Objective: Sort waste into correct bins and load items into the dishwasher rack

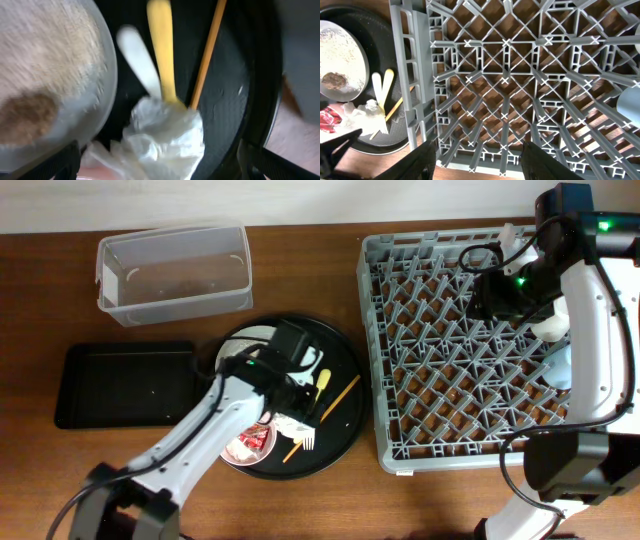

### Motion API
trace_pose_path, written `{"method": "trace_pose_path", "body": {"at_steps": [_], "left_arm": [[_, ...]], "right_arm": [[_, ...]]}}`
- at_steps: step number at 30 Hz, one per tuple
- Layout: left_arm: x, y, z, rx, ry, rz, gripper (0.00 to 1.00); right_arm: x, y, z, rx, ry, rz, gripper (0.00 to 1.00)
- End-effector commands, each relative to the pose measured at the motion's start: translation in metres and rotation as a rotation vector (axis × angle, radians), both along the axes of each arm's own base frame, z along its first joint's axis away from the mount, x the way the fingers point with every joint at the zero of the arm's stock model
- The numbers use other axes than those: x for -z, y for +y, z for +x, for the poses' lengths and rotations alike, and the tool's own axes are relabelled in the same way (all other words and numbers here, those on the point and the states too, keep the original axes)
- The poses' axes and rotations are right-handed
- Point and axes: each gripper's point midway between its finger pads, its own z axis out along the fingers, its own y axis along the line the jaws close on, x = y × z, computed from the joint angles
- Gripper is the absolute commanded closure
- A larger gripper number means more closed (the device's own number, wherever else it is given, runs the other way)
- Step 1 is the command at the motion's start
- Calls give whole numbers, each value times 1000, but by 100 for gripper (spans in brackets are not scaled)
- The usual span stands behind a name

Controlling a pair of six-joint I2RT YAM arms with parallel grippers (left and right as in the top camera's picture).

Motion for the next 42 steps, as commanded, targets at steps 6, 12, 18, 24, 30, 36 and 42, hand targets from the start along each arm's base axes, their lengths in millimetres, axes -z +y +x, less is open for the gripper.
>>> {"method": "trace_pose_path", "body": {"at_steps": [6,12,18,24,30,36,42], "left_arm": [[34,18,-30,19,133,163,35],[-3,8,5,0,-1,146,100],[-161,104,151,-419,-553,116,100],[-100,212,263,-667,-683,63,100],[-45,221,282,-679,-645,81,49],[-91,173,210,-541,-374,-59,1],[-59,132,6,-494,380,103,1]], "right_arm": [[-1,-3,-2,3,3,-17,41],[0,-3,-2,3,3,-19,41],[0,-4,-2,4,4,-24,41],[0,-3,-3,4,8,-23,41],[0,-3,-4,4,11,-23,41],[0,-3,-5,4,16,-22,41],[0,-3,-6,4,23,-22,41]]}}
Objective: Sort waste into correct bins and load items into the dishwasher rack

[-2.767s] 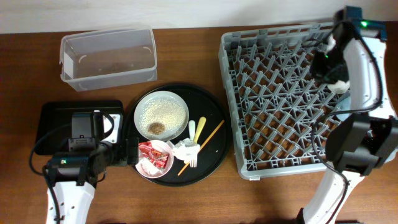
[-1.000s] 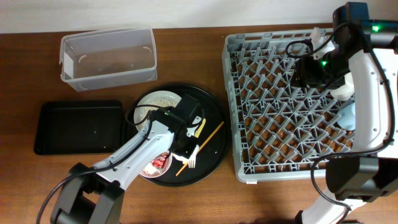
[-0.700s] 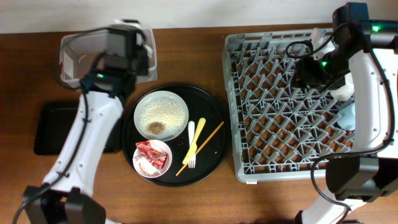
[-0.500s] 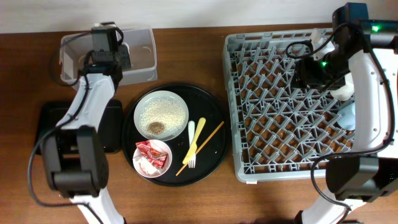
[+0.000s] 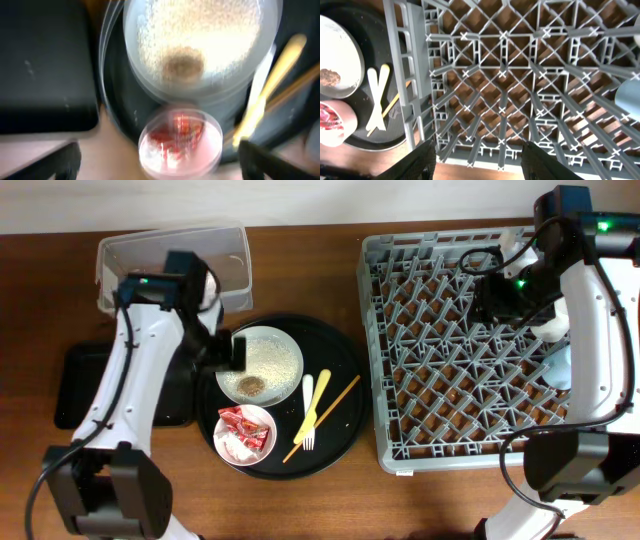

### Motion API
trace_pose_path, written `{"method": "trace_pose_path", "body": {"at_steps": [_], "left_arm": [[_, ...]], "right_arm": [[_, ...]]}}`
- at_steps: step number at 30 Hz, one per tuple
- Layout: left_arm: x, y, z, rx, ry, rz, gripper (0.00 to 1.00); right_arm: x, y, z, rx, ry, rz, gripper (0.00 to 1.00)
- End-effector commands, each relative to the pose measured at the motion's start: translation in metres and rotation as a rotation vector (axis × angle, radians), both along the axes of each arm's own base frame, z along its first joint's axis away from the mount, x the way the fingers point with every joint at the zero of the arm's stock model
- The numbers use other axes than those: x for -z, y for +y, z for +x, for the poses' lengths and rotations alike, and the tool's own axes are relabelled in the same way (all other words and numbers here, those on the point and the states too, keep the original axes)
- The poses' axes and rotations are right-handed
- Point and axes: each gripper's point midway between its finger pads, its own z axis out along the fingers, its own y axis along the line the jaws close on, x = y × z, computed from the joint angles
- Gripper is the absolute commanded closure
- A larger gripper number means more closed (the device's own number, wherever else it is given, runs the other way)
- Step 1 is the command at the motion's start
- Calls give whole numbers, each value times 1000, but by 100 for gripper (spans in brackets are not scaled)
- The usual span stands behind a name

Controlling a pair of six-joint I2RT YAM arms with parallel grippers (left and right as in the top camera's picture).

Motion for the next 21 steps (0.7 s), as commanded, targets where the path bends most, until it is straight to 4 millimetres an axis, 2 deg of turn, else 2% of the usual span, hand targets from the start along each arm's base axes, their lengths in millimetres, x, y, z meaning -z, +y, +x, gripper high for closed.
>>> {"method": "trace_pose_path", "body": {"at_steps": [1,3,6,7,9,12,13,14,15,16,17,21], "left_arm": [[19,-19,-45,27,163,-27,1],[28,-28,-61,50,144,-49,1],[53,-27,-69,52,104,-55,1],[68,-24,-68,53,92,-41,1],[77,-13,-62,54,57,26,1],[93,-13,-58,54,26,24,2],[97,-15,-52,55,-2,19,6],[97,-16,-46,54,-28,15,27],[97,-16,-45,54,-32,15,28],[97,-16,-45,54,-33,15,41],[97,-16,-45,54,-34,15,48],[97,-16,-45,54,-34,16,70]], "right_arm": [[-1,-2,-2,1,5,-12,41],[-1,-2,-3,2,6,-11,41],[-1,-1,-3,1,6,-11,41],[-1,-1,-3,2,6,-11,41],[-1,-1,-3,2,6,-11,41],[-1,-2,-3,1,6,-11,41],[-1,-1,-3,2,6,-11,41],[-1,-1,-3,1,6,-11,41],[-1,-1,-3,2,6,-11,41],[-1,-1,-3,2,6,-11,41],[-1,-1,-3,2,6,-11,41],[-1,-1,-3,2,6,-11,41]]}}
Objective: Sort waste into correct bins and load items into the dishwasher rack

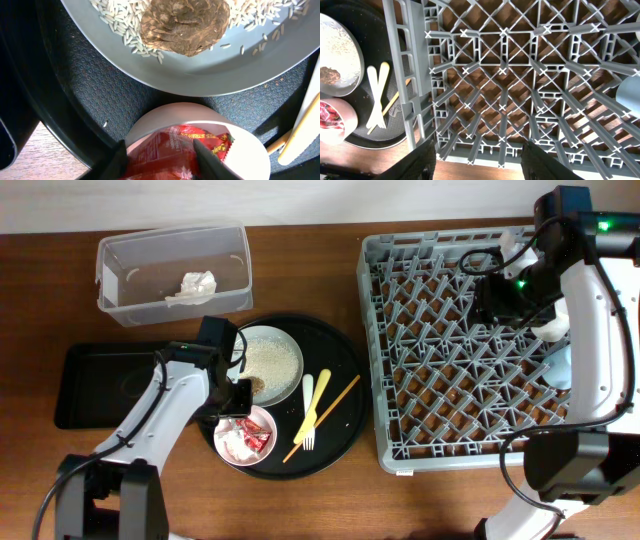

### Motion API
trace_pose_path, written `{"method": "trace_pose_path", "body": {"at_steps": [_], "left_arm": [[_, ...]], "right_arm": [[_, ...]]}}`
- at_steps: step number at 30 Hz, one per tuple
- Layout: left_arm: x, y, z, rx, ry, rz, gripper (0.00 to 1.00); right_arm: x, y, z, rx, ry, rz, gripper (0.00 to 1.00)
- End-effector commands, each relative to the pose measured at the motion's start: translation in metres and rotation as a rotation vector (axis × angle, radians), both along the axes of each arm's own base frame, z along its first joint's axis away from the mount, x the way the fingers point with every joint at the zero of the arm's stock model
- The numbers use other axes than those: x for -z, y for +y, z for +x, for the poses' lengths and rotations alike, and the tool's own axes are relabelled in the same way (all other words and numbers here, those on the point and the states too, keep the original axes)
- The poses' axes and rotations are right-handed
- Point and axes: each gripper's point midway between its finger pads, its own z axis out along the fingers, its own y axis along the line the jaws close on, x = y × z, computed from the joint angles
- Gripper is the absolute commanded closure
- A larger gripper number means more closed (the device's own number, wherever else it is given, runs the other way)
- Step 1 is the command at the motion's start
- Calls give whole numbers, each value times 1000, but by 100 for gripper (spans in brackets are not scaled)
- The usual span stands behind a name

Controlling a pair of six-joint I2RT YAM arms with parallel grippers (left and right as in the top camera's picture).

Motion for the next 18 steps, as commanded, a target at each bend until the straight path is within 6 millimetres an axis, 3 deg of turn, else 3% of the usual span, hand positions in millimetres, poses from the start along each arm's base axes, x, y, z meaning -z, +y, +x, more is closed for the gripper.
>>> {"method": "trace_pose_path", "body": {"at_steps": [1,3,5,7,10,13,16,18], "left_arm": [[0,3,-1,1,-4,12,77],[0,4,-1,1,-5,18,99],[-4,4,0,1,-16,16,99],[-23,2,9,0,-85,3,99],[-69,0,21,-2,-232,-24,99],[-138,0,63,-16,-475,-39,99],[-198,37,124,-137,-788,40,99],[-213,66,162,-217,-927,55,99]], "right_arm": [[-1,-2,0,1,-5,-13,41],[-1,-2,0,1,-5,-13,41],[-1,-2,0,1,-5,-13,41],[-1,-2,0,1,-5,-13,41],[-1,-2,0,1,-5,-13,41],[-1,-2,0,1,-5,-13,42],[-1,-2,0,1,-5,-13,41],[-1,-2,0,1,-5,-13,41]]}}
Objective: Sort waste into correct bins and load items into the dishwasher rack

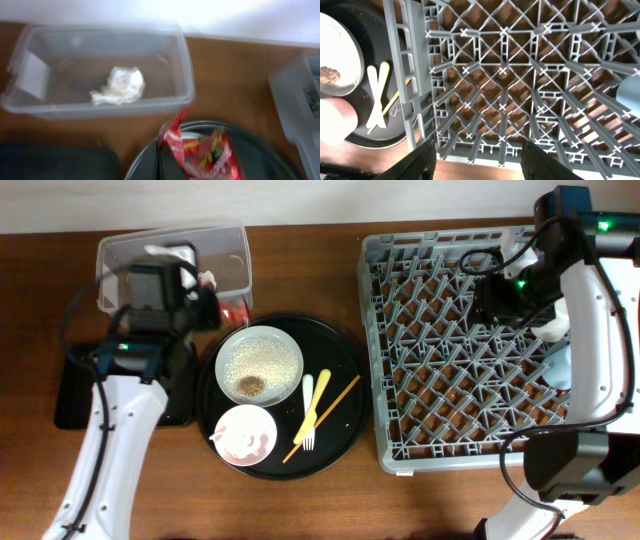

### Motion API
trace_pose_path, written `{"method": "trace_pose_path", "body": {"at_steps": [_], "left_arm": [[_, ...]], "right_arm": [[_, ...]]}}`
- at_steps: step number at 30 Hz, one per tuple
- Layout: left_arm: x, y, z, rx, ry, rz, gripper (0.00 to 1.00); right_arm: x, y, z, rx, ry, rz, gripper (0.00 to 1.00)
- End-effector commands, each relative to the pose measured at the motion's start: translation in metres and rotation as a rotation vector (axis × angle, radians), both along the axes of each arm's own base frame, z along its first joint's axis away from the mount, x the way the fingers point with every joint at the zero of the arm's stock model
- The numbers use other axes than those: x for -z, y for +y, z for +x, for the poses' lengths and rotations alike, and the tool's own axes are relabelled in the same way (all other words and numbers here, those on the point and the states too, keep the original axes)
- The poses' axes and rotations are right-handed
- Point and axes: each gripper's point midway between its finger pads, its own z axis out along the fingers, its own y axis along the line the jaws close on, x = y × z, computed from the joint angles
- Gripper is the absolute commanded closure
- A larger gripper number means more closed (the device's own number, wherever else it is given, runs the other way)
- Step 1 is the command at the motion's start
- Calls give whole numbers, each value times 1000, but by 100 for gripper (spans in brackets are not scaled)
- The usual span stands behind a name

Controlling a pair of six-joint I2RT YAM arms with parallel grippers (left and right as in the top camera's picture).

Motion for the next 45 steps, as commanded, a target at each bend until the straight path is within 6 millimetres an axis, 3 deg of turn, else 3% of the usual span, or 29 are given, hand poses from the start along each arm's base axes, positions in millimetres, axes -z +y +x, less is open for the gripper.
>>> {"method": "trace_pose_path", "body": {"at_steps": [1,5,7,8,9,10,11,12,13,15,16,17,20,23,25,27,30,33,35,37,39,40,45], "left_arm": [[-2,50,47,-129,-103,29,99],[49,84,131,-130,-28,98,99],[87,92,154,-139,26,99,99],[108,95,158,-141,59,98,100],[116,96,157,-142,75,99,100],[117,96,157,-143,80,100,79],[112,96,157,-139,79,104,32],[99,95,153,-116,110,128,1],[87,93,142,-110,163,125,1],[68,67,90,-28,363,64,1],[70,51,68,21,442,14,1],[77,28,27,90,594,-80,1],[86,11,-54,89,927,-139,1],[63,-17,-90,145,926,-70,1],[60,-27,-118,118,895,-38,1],[71,-32,-140,106,877,-48,1],[115,-29,-179,64,847,-87,1],[174,-26,-199,42,885,-92,1],[191,-24,-196,38,856,-88,5],[198,-16,-193,15,835,-45,11],[202,-14,-186,9,802,-34,29],[202,-11,-185,-4,798,-20,29],[205,-5,-187,-20,800,9,51]], "right_arm": [[-1,-2,-1,1,-2,-12,41],[-1,-2,-1,1,-3,-13,41],[-1,-2,-1,0,-3,-13,41],[-1,-2,-1,0,-3,-13,41],[-1,-2,-1,0,-3,-13,41],[-1,-2,-1,-3,-3,-14,41],[-1,-2,-1,-3,-3,-14,41],[-1,-2,-1,-3,-3,-13,41],[-1,-2,-1,-3,-3,-14,41],[-1,-2,-1,-3,-3,-13,41],[-1,-2,-1,-3,-3,-13,41],[-1,-2,-1,-3,-3,-13,41],[-1,-1,-4,-3,10,-12,41],[-1,-1,-5,-3,16,-11,41],[-1,-1,-5,-3,16,-11,41],[-1,-1,-5,-3,16,-11,41],[-1,-1,-5,-3,16,-11,41],[-1,-1,-5,-3,16,-11,41],[-1,-1,-5,-3,16,-11,41],[-1,-1,-5,-3,16,-11,41],[-1,-1,-5,-3,17,-11,41],[-1,-1,-5,-3,17,-11,41],[-1,-1,-5,-3,16,-11,41]]}}
